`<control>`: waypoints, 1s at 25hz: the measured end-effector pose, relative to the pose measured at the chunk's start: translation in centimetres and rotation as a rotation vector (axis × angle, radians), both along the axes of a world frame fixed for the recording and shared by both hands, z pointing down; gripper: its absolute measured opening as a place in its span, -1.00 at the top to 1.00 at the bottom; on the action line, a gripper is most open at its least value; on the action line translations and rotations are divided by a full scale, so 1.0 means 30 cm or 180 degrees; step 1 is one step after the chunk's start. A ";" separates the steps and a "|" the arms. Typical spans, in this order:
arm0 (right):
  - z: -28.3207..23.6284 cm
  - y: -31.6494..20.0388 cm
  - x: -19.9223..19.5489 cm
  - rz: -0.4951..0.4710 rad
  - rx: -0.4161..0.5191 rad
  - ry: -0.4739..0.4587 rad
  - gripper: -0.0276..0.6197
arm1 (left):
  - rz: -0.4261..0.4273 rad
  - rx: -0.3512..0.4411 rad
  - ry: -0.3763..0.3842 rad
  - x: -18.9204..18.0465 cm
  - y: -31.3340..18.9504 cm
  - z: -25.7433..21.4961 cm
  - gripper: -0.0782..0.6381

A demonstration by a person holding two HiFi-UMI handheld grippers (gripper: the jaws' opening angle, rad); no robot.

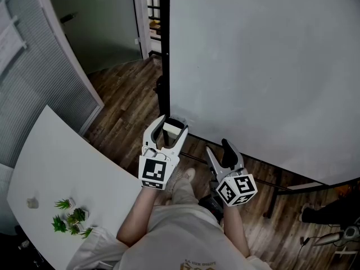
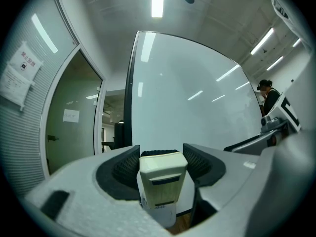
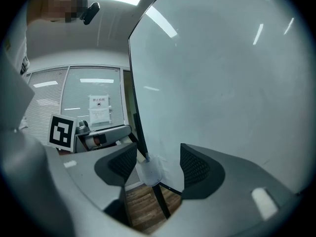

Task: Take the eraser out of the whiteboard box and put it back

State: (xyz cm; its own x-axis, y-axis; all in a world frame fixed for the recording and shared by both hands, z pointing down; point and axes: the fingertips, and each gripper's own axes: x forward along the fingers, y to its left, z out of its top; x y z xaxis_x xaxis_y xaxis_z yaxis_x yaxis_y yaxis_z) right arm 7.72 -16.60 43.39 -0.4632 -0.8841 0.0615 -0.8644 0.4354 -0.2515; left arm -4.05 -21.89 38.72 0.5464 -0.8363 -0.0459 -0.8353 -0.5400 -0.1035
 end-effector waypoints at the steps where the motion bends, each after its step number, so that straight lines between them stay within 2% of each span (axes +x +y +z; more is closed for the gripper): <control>1: 0.000 -0.003 0.004 0.0003 0.0000 -0.0001 0.07 | 0.0004 -0.0001 -0.0004 0.004 -0.003 0.001 0.03; 25: 0.019 -0.042 -0.001 -0.0001 -0.0066 0.0018 0.07 | 0.0008 -0.0147 -0.0020 -0.001 -0.058 0.066 0.03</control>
